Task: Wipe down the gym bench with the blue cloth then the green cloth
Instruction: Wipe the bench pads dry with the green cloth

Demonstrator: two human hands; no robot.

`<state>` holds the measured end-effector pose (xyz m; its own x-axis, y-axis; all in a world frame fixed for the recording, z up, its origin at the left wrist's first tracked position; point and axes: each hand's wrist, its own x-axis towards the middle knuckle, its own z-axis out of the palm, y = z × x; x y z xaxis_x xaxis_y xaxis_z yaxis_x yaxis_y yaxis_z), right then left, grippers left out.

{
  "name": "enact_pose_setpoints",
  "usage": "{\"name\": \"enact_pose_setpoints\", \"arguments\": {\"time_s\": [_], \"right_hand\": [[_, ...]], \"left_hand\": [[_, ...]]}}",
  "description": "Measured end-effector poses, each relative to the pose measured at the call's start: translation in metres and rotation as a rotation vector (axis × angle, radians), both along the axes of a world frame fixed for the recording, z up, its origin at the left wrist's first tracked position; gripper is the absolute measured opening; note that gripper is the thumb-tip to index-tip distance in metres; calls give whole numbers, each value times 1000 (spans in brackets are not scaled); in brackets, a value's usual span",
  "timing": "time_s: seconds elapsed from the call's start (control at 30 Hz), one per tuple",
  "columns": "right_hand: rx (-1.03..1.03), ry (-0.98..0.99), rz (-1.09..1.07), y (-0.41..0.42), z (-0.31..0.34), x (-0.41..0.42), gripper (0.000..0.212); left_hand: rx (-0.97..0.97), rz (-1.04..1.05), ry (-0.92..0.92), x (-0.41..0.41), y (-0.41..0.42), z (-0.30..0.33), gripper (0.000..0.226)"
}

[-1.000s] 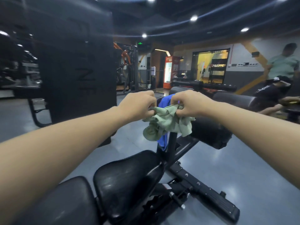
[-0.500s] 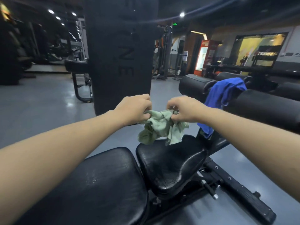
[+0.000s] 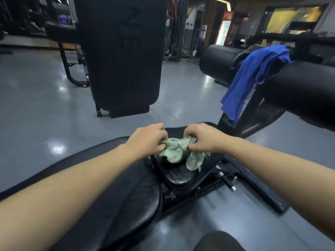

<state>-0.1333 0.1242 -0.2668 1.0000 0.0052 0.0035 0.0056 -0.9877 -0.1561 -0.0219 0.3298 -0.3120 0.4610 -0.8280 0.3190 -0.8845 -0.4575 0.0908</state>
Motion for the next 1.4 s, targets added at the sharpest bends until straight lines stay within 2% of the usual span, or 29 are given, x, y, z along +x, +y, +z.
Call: {"name": "enact_pose_setpoints", "arguments": {"time_s": [0.17,0.37,0.53,0.67,0.8,0.93,1.33,1.4], "right_hand": [[38,39,48,15,-33,-24,27],[7,119,131,21,-33,-36,63],[-33,30,136,31,-27,-27,56],[-124,-18,141,39,-48,-12,68],[-62,-8,69,49,-85,-5,73],[-292,-44,106,59,-122,-8,80],[-321,-16,138,59,-120,54,81],[-311,10,146,59,-119,71,74]], "left_hand": [[-9,-40,89,-23,23,-42,18],[-88,-33,174,-34,45,-69,30],[-155,45,203,-33,61,-80,35],[-195,143,186,-27,71,-90,40],[-219,174,227,-21,81,-113,47],[-209,173,240,-18,82,-124,57],[-246,149,253,-8,81,-127,55],[-246,152,251,-7,80,-128,53]]}}
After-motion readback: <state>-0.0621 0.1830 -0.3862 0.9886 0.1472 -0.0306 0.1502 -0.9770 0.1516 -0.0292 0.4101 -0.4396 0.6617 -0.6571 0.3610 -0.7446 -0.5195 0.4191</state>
